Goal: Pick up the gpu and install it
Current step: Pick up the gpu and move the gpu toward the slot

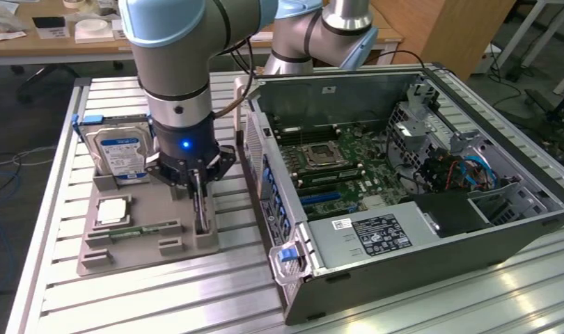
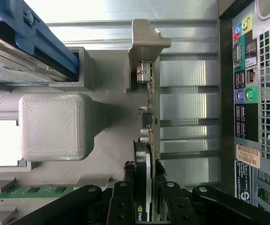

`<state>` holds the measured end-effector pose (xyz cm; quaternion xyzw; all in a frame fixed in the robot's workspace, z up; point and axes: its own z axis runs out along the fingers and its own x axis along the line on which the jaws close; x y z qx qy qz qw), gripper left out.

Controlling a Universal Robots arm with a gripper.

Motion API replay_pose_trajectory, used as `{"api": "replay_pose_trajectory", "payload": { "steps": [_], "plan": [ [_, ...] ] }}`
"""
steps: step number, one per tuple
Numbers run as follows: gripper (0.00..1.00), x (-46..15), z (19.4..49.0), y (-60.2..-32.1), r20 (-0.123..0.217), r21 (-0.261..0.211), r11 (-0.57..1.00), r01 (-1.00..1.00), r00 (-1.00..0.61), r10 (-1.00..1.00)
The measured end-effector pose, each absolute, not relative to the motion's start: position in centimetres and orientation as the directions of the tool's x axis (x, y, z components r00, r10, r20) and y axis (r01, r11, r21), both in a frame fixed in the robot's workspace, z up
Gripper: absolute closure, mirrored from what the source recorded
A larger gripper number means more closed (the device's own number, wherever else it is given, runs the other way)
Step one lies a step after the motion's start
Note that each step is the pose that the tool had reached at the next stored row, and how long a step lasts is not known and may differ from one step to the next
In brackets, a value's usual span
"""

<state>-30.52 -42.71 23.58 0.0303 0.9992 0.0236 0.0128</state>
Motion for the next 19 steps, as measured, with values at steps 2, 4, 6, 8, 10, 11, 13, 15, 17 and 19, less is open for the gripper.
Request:
{"api": "replay_pose_trajectory", "payload": {
  "steps": [2,4,6,8,10,11,13,15,17,19],
  "plan": [
    [0.73,-30.5,24.1,-42.7,-0.024,0.048,0.997,0.060,-0.998,0.061],
    [0.73,-30.5,24.7,-42.7,-0.024,0.048,0.997,0.060,-0.998,0.061],
    [0.73,-30.5,25.2,-42.7,-0.024,0.048,0.997,0.060,-0.998,0.061],
    [0.73,-30.5,25.8,-42.7,-0.024,0.048,0.997,0.060,-0.998,0.061],
    [0.73,-30.5,26.4,-42.7,-0.024,0.048,0.997,0.060,-0.998,0.061],
    [0.73,-30.5,26.7,-42.7,-0.024,0.048,0.997,0.060,-0.998,0.061],
    [0.73,-30.5,27.4,-42.7,-0.024,0.048,0.997,0.060,-0.998,0.061],
    [0.73,-30.5,27.9,-42.7,-0.024,0.048,0.997,0.060,-0.998,0.061],
    [0.73,-30.5,28.4,-42.7,-0.024,0.048,0.997,0.060,-0.998,0.061],
    [0.73,-30.5,28.9,-42.7,-0.024,0.048,0.997,0.060,-0.998,0.061]
  ]
}}
